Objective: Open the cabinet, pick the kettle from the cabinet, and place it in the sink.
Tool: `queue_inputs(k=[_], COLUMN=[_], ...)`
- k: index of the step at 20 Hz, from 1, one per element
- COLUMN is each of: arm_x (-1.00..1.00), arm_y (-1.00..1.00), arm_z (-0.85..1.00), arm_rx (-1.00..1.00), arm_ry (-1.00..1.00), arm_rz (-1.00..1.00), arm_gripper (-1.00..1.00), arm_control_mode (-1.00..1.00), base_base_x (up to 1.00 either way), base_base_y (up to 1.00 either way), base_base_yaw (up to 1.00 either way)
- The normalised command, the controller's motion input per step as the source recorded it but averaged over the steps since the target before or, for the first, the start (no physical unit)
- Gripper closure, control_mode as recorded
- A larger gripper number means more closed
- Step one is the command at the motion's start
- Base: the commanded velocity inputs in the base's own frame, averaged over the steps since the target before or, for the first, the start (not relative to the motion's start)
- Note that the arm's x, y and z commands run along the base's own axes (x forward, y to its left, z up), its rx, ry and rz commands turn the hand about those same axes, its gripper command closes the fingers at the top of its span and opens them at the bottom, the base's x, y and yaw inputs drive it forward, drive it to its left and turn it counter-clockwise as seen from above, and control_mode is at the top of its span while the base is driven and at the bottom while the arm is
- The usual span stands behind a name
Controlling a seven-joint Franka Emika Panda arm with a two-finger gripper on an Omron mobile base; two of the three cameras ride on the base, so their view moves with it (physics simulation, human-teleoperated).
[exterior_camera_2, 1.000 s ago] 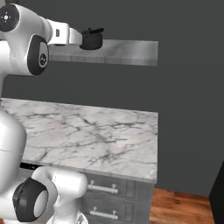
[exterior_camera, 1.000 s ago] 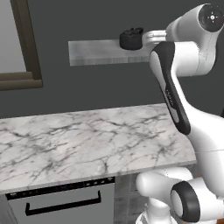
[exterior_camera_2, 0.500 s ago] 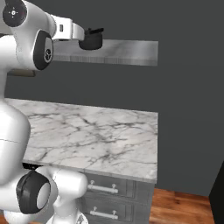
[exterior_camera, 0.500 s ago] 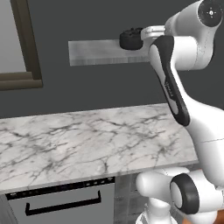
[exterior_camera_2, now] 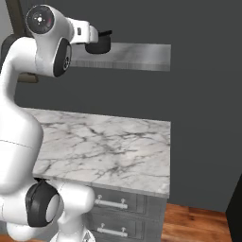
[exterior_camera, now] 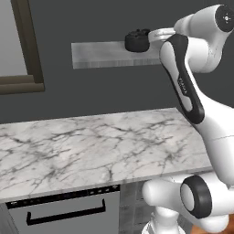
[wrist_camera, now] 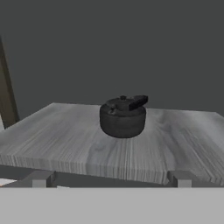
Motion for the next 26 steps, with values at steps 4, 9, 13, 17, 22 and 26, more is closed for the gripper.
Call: queue_inputs(k=[4,9,13,17,22,26], arm_x=[0.31,0.20,0.19,0.23,0.25,0.28], arm_y=[0.00,-0.01,-0.01,-0.01,0.00,0.00], arm_z=[-0.01,0.00,0.00,0.00,0.00,0.01], arm_rx=[0.00,0.00,0.05,0.12,0.08,0.05], arm_ry=[0.05,0.00,0.00,-0.01,0.00,0.00], arm_rz=[0.00,0.00,0.00,0.00,0.00,0.00], arm_gripper=[-1.00,-1.00,-1.00,-1.00,-1.00,-1.00], arm_control_mode=[-1.00,-1.00,-1.00,-1.00,-1.00,-1.00], base_base_x=[0.00,0.00,0.00,0.00,0.00,0.00], base_base_y=[0.00,0.00,0.00,0.00,0.00,0.00], base_base_yaw=[0.00,0.00,0.00,0.00,0.00,0.00])
